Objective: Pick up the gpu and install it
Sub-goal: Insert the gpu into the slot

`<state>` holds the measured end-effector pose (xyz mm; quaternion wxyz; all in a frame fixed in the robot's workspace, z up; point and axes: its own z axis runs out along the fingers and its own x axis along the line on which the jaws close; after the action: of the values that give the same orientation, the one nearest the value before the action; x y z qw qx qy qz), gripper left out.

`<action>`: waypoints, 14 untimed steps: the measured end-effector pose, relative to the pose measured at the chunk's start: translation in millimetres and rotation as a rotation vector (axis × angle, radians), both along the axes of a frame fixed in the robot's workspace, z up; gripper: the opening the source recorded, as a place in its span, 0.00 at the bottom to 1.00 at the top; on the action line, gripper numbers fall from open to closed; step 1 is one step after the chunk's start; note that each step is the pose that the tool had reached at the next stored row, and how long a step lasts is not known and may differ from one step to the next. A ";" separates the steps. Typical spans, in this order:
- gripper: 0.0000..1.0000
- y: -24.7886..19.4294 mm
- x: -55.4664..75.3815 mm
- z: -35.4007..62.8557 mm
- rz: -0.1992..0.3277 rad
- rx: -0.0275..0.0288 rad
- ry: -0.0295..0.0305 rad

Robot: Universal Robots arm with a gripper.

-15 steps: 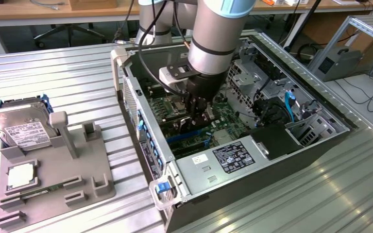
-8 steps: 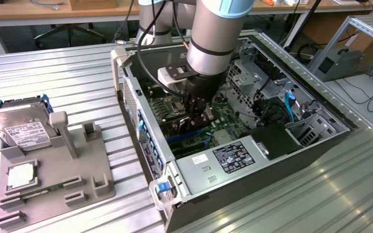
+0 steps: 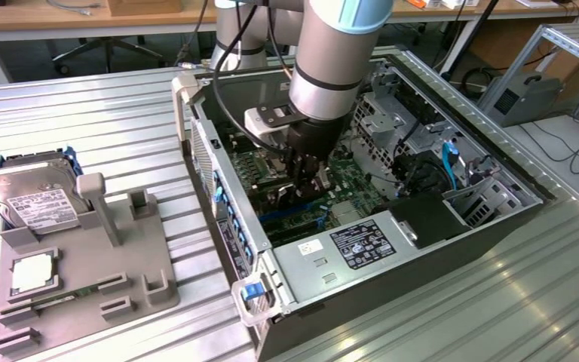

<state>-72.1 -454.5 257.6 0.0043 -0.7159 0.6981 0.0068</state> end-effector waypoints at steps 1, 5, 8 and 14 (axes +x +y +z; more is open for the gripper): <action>0.27 0.0 0.0 -0.4 0.000 -0.0001 0.0001; 0.27 0.0 0.0 -2.5 0.000 -0.0006 0.0003; 0.27 0.0 0.0 -3.2 0.000 -0.0002 0.0001; 0.27 0.1 -0.9 -3.3 0.000 0.0001 -0.0001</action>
<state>-73.0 -454.5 254.2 0.0043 -0.7159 0.6981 0.0068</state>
